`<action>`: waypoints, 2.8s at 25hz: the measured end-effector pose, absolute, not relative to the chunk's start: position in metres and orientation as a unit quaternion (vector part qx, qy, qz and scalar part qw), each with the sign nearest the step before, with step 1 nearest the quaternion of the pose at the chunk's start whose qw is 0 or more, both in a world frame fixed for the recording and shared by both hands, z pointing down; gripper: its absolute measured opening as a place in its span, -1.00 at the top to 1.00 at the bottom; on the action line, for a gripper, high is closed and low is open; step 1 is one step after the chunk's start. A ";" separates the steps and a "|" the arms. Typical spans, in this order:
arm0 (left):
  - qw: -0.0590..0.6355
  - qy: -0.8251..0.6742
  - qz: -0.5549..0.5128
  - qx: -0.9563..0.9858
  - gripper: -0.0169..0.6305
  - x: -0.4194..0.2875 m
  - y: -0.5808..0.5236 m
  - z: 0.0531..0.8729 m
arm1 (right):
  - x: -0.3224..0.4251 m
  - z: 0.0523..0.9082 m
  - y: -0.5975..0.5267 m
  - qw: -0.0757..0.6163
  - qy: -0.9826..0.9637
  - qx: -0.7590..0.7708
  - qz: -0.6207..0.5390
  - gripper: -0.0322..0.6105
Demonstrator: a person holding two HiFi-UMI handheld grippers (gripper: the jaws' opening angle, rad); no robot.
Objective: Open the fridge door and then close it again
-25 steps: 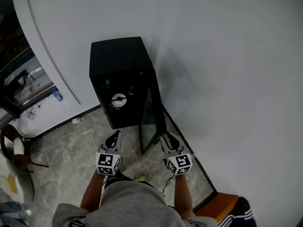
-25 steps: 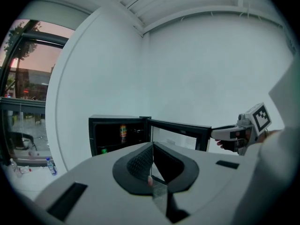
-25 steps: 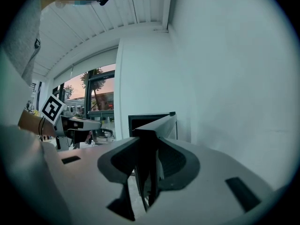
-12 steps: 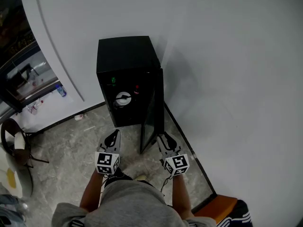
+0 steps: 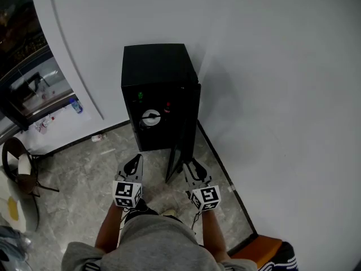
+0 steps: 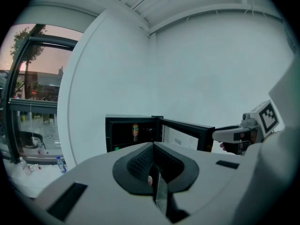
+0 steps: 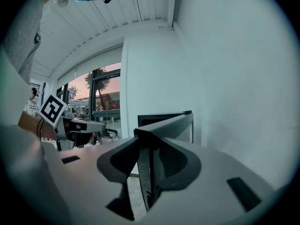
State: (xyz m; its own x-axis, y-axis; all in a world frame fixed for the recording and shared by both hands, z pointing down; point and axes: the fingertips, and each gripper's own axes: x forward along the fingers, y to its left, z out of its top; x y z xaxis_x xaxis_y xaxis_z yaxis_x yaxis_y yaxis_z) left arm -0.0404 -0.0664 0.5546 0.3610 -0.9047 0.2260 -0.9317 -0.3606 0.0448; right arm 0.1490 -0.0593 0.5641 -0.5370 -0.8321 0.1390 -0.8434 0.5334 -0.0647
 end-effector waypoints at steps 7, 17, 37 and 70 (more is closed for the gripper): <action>0.087 -0.569 0.084 0.813 0.93 -0.058 -0.069 0.557 | 0.127 0.563 -0.064 0.045 -0.880 0.468 0.065 0.45; 0.092 -0.579 0.085 0.805 0.93 -0.079 -0.077 0.558 | 0.095 0.563 -0.075 0.050 -0.887 0.454 0.068 0.44; 0.093 -0.598 0.084 0.792 0.93 -0.130 -0.091 0.555 | 0.033 0.559 -0.100 0.058 -0.906 0.415 0.058 0.45; 0.092 -0.616 0.080 0.778 0.93 -0.188 -0.142 0.555 | -0.039 0.559 -0.152 0.046 -0.923 0.378 0.057 0.47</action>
